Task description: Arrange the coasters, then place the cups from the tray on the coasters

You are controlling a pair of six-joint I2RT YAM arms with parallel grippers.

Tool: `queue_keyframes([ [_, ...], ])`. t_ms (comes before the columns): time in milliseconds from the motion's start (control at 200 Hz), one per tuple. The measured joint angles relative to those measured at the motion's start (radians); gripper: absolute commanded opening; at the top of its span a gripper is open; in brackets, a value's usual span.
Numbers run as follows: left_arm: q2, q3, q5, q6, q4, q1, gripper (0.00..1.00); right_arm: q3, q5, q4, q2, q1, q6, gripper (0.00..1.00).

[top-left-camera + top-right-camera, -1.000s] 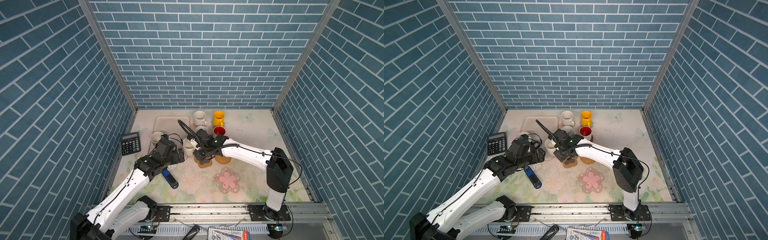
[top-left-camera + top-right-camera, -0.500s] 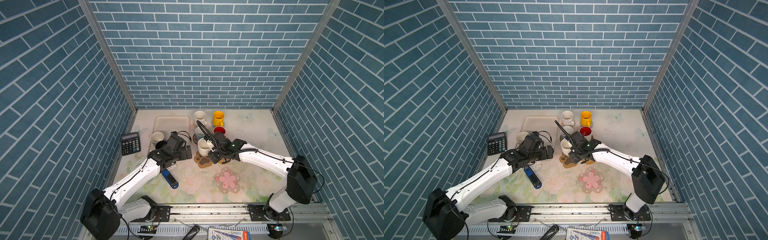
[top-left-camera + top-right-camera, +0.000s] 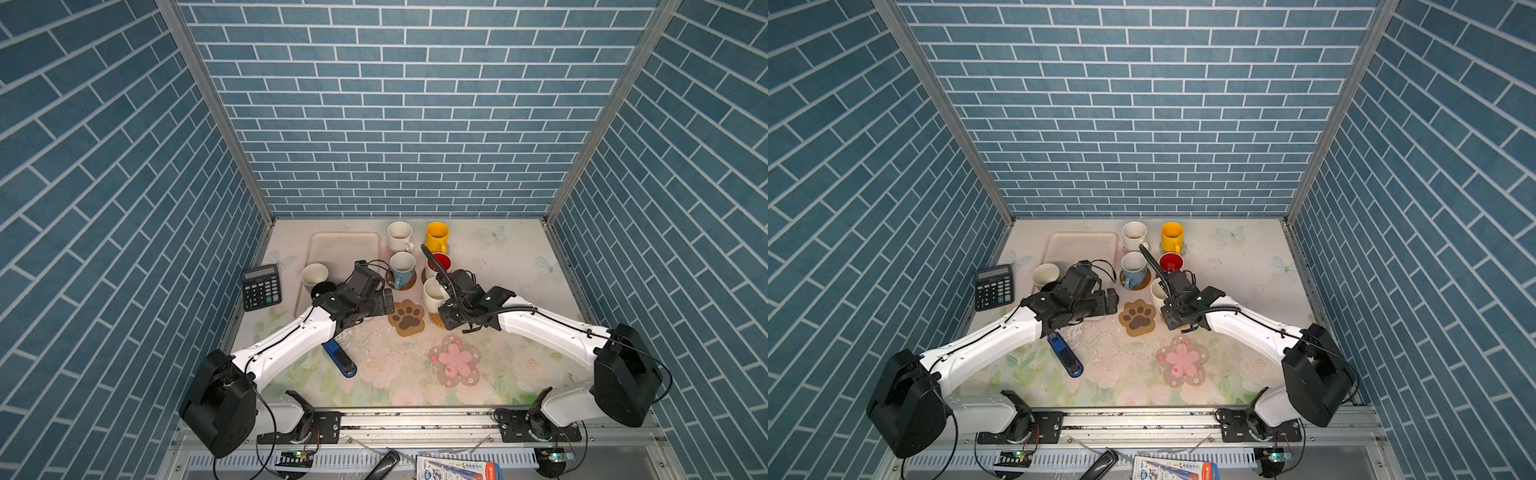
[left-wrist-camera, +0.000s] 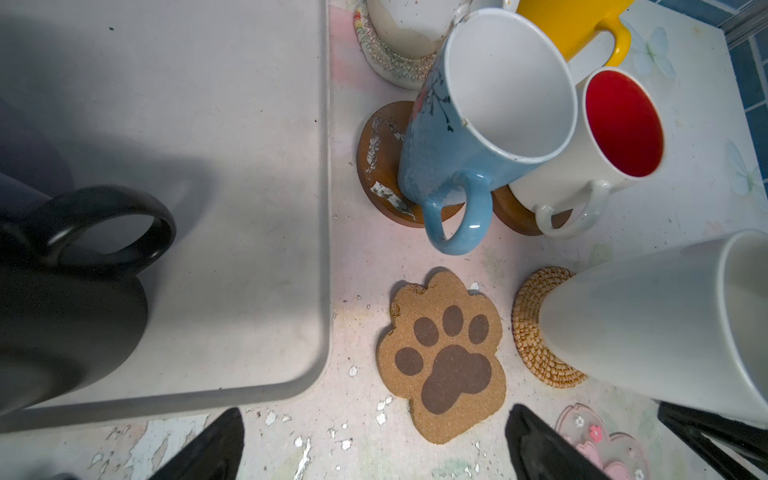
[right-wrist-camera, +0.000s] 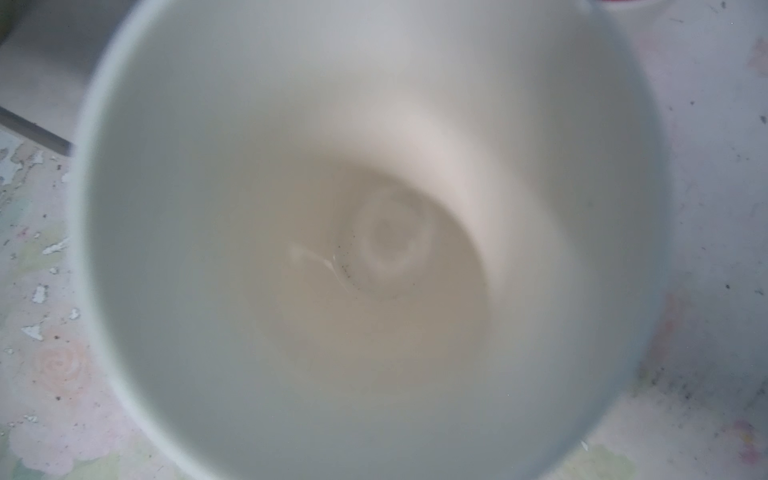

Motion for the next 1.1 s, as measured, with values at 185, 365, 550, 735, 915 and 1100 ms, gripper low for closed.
queue_keyframes([
  [185, 0.018, 0.008, -0.005, -0.006, 0.012, 0.0, 0.99, -0.061, 0.017, 0.036, -0.032, -0.022, 0.023, 0.0],
  [365, 0.043, 0.008, -0.012, -0.016, 0.014, 0.0, 0.99, -0.098, 0.017, 0.068, -0.031, -0.04, 0.03, 0.0],
  [550, 0.058, 0.018, -0.018, -0.021, 0.014, 0.0, 0.99, -0.108, 0.024, 0.089, -0.029, -0.044, 0.039, 0.0],
  [735, 0.059, 0.021, -0.031, -0.023, 0.014, -0.001, 0.99, -0.13, 0.031, 0.121, -0.019, -0.044, 0.04, 0.0],
  [915, 0.06, 0.025, -0.056, -0.027, 0.005, -0.002, 0.99, -0.15, 0.032, 0.134, -0.005, -0.045, 0.04, 0.0],
  [1100, 0.061, 0.056, -0.085, -0.029, -0.033, -0.002, 0.99, -0.156, 0.031, 0.154, -0.002, -0.046, 0.04, 0.03],
])
